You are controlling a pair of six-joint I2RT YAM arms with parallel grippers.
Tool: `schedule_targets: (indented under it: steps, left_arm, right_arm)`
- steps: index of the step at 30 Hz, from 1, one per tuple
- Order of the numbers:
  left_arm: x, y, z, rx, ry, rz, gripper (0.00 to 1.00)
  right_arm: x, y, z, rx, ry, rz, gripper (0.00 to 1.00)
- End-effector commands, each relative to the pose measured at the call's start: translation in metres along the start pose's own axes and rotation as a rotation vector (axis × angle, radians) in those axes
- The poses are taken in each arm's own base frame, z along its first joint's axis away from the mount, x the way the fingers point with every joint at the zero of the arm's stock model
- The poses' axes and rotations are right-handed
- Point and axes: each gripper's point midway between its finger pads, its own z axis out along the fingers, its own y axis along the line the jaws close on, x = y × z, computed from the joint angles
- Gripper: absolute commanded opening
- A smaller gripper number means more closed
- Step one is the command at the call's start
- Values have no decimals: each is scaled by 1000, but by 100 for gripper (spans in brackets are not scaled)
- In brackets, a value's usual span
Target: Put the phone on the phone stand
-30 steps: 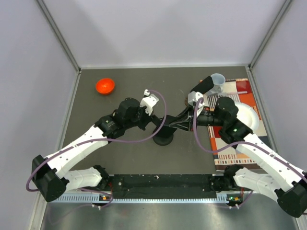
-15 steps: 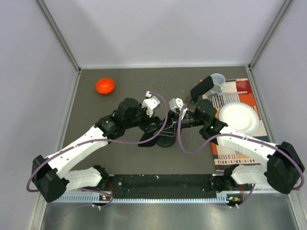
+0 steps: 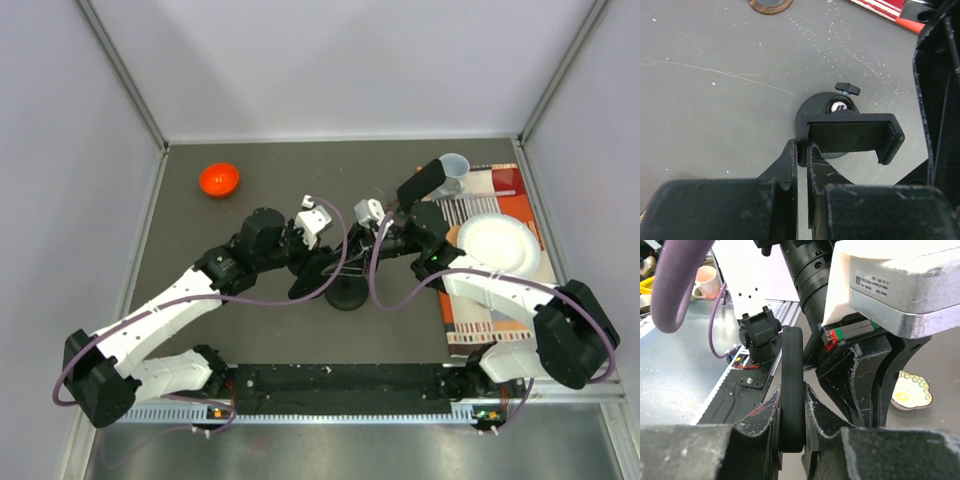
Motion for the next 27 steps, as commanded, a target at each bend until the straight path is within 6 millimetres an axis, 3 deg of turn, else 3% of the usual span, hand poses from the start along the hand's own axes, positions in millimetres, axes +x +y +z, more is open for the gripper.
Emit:
schedule_targets:
  steps: [1, 13, 23, 27]
  left_arm:
    - [10, -19, -3, 102, 16, -12, 0]
    - [12, -21, -3, 129, 20, -24, 0]
    - [13, -25, -1, 165, 30, -43, 0]
    - [13, -20, -2, 136, 32, -43, 0]
  right_arm:
    - [-34, -13, -5, 7, -106, -174, 0]
    - [-6, -35, -13, 30, -56, -94, 0]
    - [-8, -50, -15, 36, -93, -80, 0]
    - [2, -56, -21, 85, -54, -78, 0]
